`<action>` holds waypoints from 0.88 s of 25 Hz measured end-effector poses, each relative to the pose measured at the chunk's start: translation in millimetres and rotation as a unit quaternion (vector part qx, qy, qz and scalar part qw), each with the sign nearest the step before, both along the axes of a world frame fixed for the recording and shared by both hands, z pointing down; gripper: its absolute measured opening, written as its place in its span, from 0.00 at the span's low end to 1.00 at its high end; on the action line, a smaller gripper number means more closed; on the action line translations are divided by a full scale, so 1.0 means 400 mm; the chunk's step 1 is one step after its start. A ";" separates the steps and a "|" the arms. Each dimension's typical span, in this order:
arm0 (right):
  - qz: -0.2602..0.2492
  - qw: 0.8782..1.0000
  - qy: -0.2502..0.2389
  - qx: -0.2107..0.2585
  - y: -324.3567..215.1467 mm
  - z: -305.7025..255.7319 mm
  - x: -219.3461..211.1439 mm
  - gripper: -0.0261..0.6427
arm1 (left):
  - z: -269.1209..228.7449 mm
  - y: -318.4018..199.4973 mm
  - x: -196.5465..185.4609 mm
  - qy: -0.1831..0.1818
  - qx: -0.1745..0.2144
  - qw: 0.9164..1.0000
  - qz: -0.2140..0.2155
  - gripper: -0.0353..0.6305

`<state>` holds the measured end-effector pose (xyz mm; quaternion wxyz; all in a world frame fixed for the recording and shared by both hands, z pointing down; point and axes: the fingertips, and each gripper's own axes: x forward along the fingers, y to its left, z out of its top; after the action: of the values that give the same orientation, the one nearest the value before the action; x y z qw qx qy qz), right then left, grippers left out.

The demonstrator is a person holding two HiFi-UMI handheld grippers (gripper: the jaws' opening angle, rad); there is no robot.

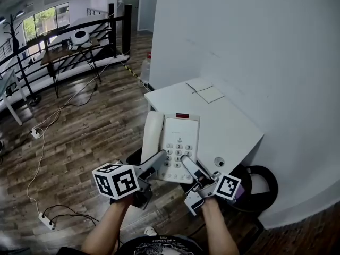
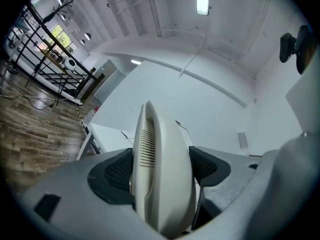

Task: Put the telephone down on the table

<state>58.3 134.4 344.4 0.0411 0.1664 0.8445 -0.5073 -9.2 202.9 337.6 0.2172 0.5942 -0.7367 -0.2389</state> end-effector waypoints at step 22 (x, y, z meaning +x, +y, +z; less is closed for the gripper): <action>0.016 1.000 -0.004 -0.012 -0.352 0.085 -0.287 0.31 | 0.083 -0.359 -0.291 -0.001 -0.018 1.000 0.012 0.58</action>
<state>-56.6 -6.5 378.4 0.0548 0.1549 0.8404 -0.5164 -125.5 59.3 370.7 0.2298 0.5993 -0.7339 -0.2222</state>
